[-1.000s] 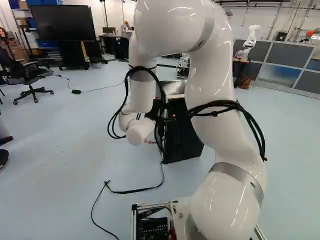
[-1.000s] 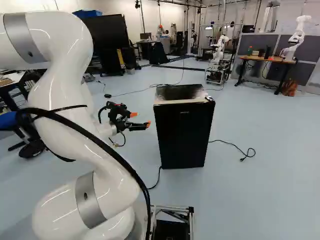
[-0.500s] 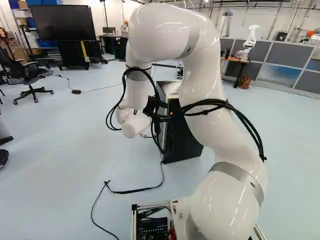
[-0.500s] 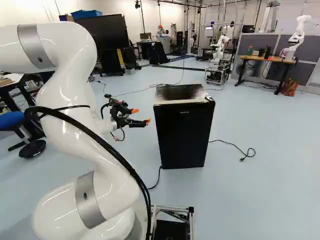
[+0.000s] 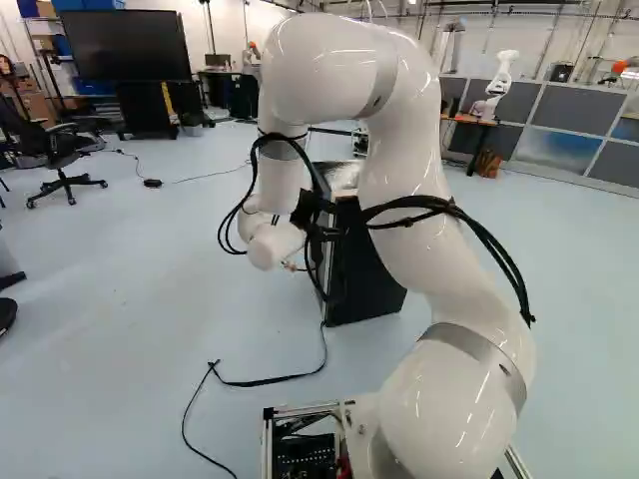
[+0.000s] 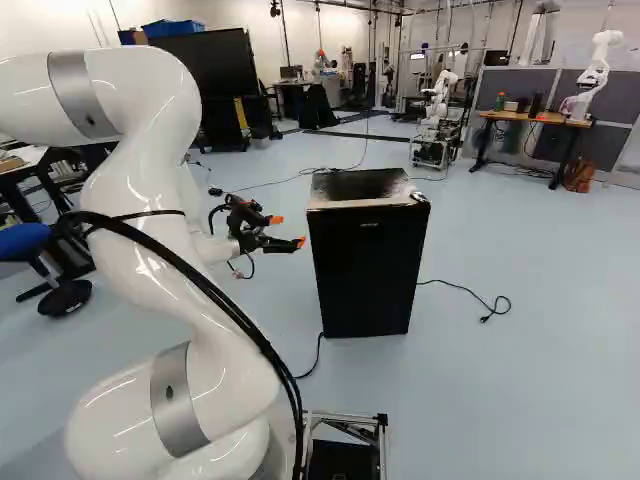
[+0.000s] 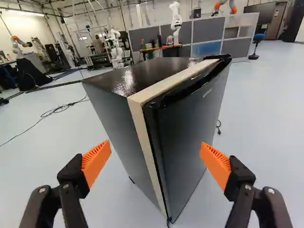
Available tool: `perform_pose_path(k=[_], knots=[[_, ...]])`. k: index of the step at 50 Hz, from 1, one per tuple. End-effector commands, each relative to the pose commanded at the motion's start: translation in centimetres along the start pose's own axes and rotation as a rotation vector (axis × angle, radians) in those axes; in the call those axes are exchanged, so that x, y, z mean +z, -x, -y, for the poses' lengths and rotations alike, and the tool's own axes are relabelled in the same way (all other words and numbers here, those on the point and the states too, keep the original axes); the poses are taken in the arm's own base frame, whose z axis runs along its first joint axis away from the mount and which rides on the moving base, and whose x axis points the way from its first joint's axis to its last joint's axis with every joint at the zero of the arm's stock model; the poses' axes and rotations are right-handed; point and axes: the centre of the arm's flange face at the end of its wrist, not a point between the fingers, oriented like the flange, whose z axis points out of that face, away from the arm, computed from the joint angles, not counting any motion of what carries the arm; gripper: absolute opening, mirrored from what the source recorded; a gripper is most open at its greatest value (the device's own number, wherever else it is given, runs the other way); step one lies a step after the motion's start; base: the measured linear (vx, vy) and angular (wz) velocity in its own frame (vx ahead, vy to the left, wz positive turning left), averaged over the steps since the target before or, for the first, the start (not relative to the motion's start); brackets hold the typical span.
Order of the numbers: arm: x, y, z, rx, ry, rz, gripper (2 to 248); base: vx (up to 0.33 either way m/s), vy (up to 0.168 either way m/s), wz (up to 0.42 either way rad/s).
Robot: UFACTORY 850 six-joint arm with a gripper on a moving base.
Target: Grab a drink from the fridge
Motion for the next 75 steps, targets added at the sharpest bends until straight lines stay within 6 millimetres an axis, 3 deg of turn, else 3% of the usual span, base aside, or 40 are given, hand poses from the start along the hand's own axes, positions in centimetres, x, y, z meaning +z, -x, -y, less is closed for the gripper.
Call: perform_pose_path(k=[75], knots=[[5.3, -1.3, -1.3, 0.045, 0.108, -0.023, 247, 0.0, 0.0, 0.0]])
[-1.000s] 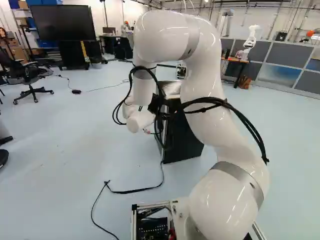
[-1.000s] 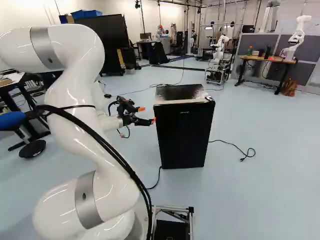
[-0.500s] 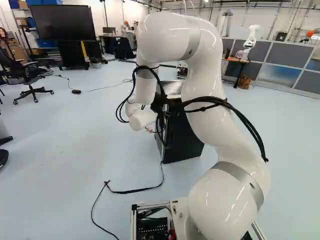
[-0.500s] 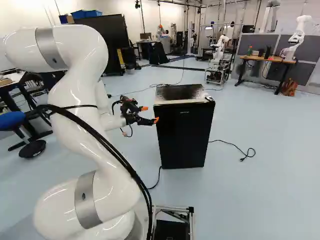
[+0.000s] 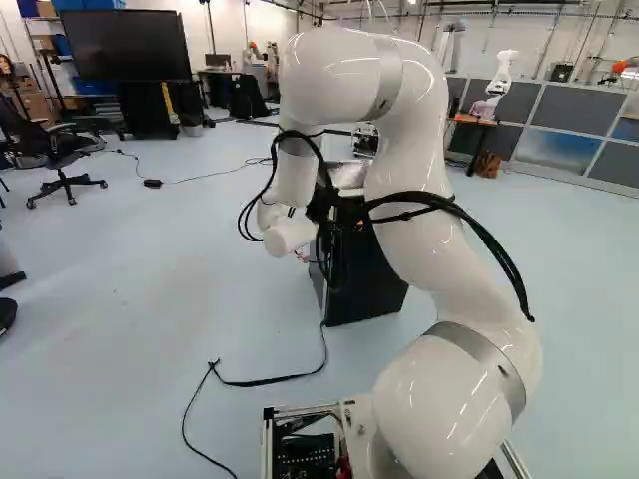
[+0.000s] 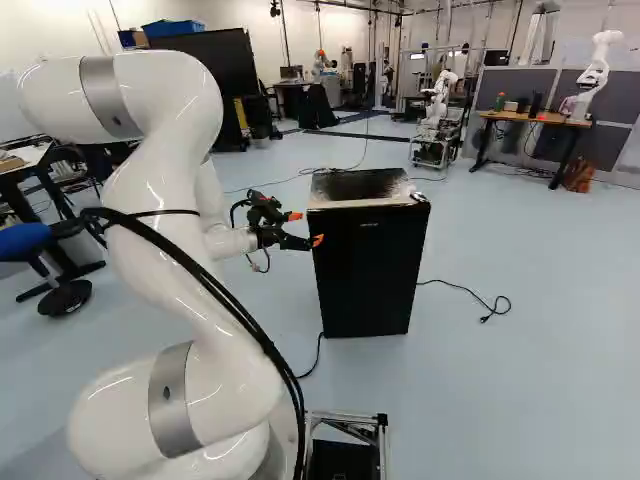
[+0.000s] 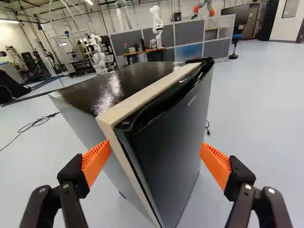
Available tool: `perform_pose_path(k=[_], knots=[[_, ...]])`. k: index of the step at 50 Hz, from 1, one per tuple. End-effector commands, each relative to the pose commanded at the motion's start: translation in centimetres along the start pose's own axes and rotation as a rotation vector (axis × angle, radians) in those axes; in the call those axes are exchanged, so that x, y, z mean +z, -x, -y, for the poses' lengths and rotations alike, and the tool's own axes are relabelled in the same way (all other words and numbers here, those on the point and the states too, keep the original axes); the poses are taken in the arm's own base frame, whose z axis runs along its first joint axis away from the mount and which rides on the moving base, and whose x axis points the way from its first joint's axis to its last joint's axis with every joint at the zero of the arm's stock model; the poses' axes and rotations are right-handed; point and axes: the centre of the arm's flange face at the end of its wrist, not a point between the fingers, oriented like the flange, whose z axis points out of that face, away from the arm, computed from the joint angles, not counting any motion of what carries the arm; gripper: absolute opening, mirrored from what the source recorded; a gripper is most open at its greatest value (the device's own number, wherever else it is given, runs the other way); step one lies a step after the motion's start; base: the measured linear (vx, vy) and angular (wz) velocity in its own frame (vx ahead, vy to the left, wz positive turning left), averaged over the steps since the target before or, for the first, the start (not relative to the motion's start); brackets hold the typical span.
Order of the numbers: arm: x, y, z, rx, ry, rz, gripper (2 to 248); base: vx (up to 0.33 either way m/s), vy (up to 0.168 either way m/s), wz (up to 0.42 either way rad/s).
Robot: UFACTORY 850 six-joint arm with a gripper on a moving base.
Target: Grab a drink from the fridge
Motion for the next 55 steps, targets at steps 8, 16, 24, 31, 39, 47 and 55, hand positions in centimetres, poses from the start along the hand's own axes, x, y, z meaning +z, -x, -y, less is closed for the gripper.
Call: perform_pose_path(k=[8, 16, 24, 31, 39, 47, 55], knots=[[0.4, -0.1, -0.1, 0.003, 0.007, -0.002, 247, 0.0, 0.0, 0.0], [0.7, -0.2, 0.0, 0.007, 0.013, -0.004, 247, 0.0, 0.0, 0.0], [1.1, -0.3, -0.3, 0.01, 0.025, -0.005, 247, 0.0, 0.0, 0.0], [1.3, -0.5, -1.2, 0.009, 0.05, -0.004, 247, 0.0, 0.0, 0.0], [1.4, -0.8, -2.5, 0.006, 0.082, -0.003, 247, 0.0, 0.0, 0.0], [1.4, -1.1, -4.1, 0.0, 0.115, 0.0, 247, 0.0, 0.0, 0.0], [0.9, -1.3, -5.7, -0.012, 0.141, 0.005, 247, 0.0, 0.0, 0.0]])
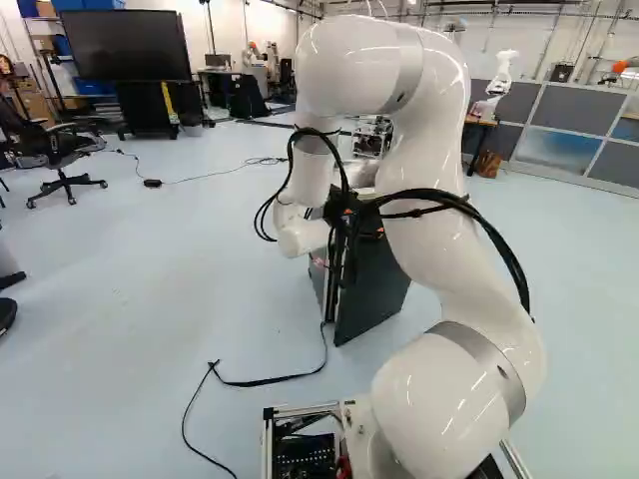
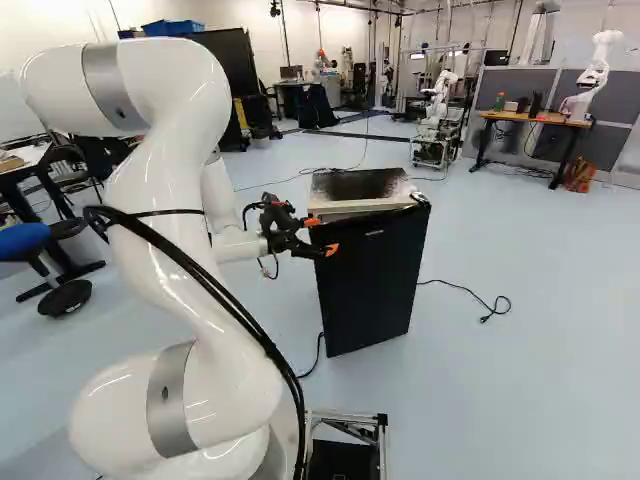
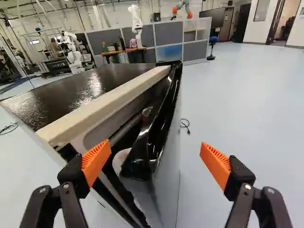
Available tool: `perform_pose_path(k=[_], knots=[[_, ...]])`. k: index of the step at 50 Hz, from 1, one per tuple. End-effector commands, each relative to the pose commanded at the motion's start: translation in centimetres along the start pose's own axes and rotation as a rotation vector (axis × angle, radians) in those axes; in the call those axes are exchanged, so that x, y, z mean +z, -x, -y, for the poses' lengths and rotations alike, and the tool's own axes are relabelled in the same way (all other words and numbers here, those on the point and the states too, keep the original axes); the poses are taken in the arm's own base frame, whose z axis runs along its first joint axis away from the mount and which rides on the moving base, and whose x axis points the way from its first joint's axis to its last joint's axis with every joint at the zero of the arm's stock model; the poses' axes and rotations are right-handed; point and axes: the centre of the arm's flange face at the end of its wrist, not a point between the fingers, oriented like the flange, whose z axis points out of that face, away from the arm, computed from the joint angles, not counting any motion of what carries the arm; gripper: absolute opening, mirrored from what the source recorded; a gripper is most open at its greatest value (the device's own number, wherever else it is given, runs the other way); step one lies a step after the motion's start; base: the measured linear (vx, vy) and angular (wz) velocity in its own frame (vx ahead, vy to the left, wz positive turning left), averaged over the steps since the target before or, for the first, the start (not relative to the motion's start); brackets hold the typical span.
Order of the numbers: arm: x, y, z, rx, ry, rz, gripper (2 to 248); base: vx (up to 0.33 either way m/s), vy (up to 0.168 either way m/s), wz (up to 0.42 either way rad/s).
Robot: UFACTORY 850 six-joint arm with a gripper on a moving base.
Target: Grab a drink from the fridge
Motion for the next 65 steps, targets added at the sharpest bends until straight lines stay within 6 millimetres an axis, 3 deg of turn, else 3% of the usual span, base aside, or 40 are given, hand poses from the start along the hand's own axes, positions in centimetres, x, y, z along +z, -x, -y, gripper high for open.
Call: perform_pose_path(k=[65], knots=[[-3.6, -1.4, -14.9, -0.115, 0.235, -0.016, 247, 0.0, 0.0, 0.0]])
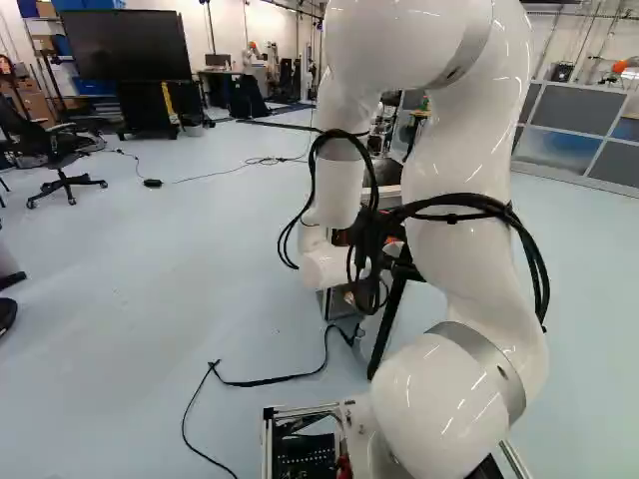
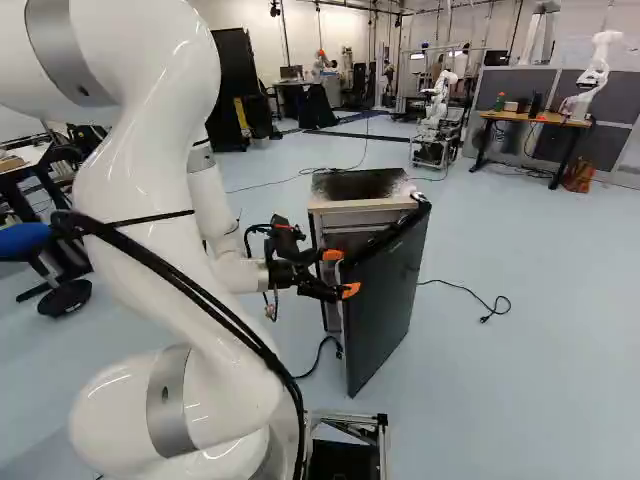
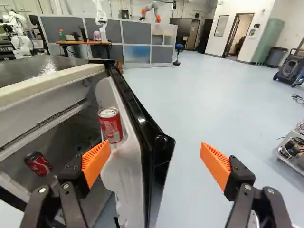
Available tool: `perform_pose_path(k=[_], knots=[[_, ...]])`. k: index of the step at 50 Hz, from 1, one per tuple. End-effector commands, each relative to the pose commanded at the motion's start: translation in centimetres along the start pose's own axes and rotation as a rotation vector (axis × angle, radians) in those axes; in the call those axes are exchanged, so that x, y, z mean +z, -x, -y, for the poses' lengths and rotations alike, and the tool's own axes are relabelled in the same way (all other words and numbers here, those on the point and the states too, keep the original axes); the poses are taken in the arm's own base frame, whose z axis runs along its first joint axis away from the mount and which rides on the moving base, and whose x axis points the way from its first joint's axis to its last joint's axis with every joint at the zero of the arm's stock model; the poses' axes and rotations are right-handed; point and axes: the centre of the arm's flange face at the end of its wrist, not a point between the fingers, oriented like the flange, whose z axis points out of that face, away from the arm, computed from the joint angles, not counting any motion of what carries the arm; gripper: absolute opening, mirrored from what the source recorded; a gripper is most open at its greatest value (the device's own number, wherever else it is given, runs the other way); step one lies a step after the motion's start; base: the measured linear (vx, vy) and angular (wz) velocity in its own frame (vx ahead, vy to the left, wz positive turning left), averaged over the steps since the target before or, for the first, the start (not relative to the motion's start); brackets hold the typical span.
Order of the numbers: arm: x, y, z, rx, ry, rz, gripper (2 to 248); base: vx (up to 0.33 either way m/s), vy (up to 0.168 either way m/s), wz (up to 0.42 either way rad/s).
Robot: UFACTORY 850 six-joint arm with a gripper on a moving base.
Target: Grab a drink from the fridge
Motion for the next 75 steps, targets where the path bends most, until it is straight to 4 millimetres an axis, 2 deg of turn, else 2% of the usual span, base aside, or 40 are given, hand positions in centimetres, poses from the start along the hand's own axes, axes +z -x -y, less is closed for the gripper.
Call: perform_pose_path(k=[20, 45, 58, 75], knots=[[0.4, 0.0, -4.2, -0.039, 0.072, -0.026, 247, 0.0, 0.0, 0.0], [1.9, 0.0, -7.9, -0.065, 0.159, -0.016, 247, 0.0, 0.0, 0.0], [3.4, -0.3, -8.9, -0.049, 0.234, -0.007, 247, 0.0, 0.0, 0.0], [6.6, -1.2, -9.0, 0.018, 0.365, 0.002, 247, 0.0, 0.0, 0.0]])
